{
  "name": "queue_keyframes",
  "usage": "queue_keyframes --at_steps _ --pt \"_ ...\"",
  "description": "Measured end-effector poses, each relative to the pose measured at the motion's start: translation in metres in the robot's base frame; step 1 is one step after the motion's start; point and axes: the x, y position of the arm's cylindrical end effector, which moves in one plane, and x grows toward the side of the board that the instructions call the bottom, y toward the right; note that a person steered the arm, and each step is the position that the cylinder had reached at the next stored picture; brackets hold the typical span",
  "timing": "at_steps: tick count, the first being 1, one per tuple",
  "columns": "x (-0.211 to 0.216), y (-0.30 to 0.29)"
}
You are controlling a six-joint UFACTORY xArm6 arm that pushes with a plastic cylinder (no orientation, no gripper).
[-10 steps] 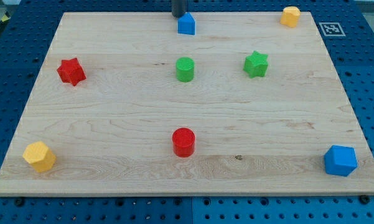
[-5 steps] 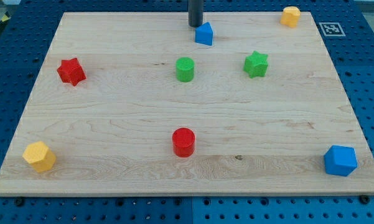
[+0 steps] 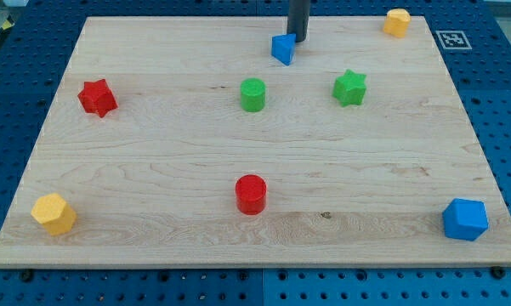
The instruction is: Slide the blue triangle towards the center of the board
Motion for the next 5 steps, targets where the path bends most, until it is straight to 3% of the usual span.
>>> queue_keyframes --at_steps 2,5 --pt "0.019 0.008" --pt "0.022 -0.042"
